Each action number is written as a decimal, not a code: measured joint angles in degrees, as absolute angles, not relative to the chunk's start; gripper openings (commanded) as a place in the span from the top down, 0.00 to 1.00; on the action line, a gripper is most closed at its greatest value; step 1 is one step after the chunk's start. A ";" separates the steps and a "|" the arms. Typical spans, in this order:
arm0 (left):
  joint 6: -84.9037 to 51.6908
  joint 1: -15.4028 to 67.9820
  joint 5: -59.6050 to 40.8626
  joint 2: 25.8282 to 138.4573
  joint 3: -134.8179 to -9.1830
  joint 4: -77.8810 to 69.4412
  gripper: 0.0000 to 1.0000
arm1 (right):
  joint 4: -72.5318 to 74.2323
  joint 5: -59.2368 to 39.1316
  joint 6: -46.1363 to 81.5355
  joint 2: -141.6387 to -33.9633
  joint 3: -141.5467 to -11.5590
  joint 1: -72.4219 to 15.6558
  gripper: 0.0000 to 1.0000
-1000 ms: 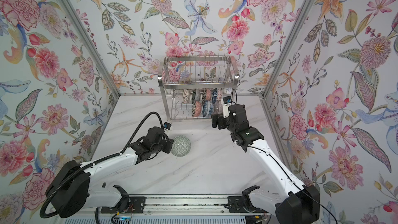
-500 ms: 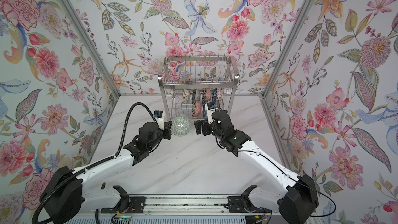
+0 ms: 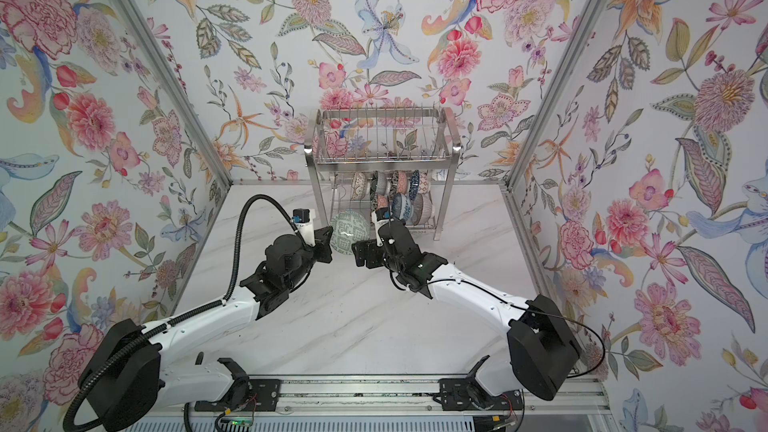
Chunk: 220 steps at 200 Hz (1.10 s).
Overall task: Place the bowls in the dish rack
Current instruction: 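Lift the green bowl with the left gripper while the right gripper reaches toward it, then grasp the green bowl's rim with the right gripper while the left gripper releases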
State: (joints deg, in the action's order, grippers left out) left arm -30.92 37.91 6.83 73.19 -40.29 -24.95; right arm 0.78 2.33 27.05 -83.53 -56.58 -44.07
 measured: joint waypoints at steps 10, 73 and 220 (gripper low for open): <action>-30.89 37.95 6.83 73.30 -40.27 -24.82 1.00 | 2.00 2.11 27.49 -84.75 -56.80 -44.10 0.29; -31.24 39.20 5.69 73.54 -38.76 -25.76 1.00 | 5.39 6.44 31.90 -87.96 -58.52 -42.92 1.00; -28.71 39.22 6.55 71.09 -40.49 -16.86 0.01 | 2.22 7.03 29.10 -88.07 -57.52 -43.75 1.00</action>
